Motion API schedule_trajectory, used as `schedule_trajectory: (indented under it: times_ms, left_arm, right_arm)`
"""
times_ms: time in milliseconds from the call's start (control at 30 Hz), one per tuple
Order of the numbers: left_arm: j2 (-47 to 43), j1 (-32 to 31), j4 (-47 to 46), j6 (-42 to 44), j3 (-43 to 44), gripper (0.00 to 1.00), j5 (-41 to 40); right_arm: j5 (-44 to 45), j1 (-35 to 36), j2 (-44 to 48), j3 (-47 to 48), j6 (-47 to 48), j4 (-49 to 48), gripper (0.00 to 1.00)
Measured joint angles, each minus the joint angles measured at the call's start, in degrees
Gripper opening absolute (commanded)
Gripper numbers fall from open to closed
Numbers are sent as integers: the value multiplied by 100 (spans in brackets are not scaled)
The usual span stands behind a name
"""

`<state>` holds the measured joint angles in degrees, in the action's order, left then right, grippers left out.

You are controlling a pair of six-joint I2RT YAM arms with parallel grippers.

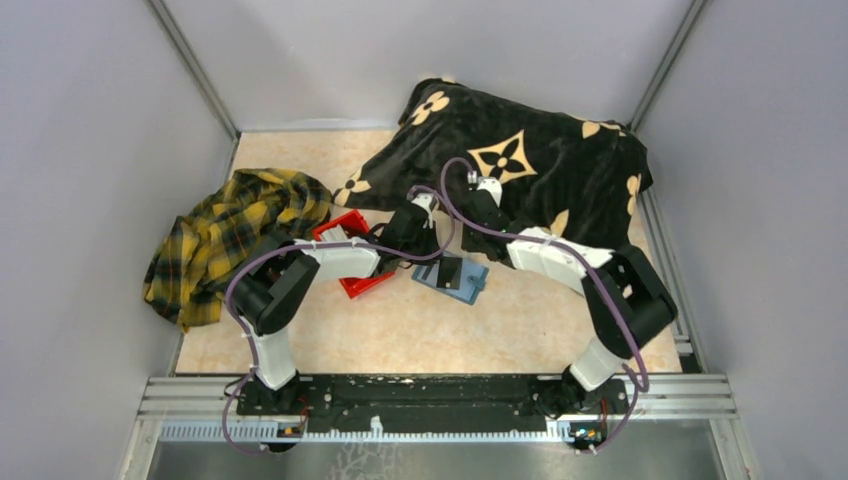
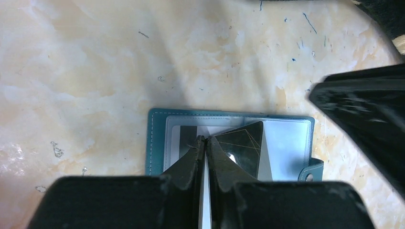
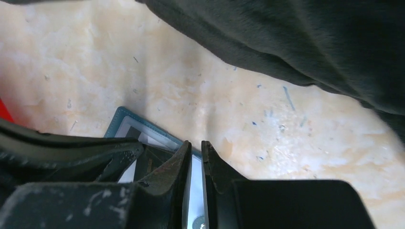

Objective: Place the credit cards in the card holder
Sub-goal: Insert the credit card into the card holder.

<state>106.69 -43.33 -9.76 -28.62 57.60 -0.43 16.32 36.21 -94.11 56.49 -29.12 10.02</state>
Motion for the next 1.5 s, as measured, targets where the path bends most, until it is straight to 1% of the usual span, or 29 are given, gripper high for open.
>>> schedule_trajectory:
  times_ms: [100,333,500,600,833,1267,1500]
  left_arm:
    - [0,0,-7,2,-2,11,0]
    - [0,0,-9,20,-2,11,0]
    - [0,0,-7,24,-2,10,0]
    - [0,0,-9,26,-2,10,0]
    - [0,0,-9,44,-2,10,9]
    - [2,0,-35,144,-22,10,208]
    - [2,0,-37,146,-22,10,328]
  right_arm:
    - [160,0,503,-155,-17,118,13]
    - [293,-2,1169,-988,-306,341,0]
    - [275,-2,1231,-1572,-553,468,0]
    - [210,-2,1231,-1744,-660,466,0]
    - [11,-2,1104,-1759,-822,249,0]
    - [-33,-2,883,-1696,-863,-149,0]
    - [-46,-13,796,-1628,-863,-205,0]
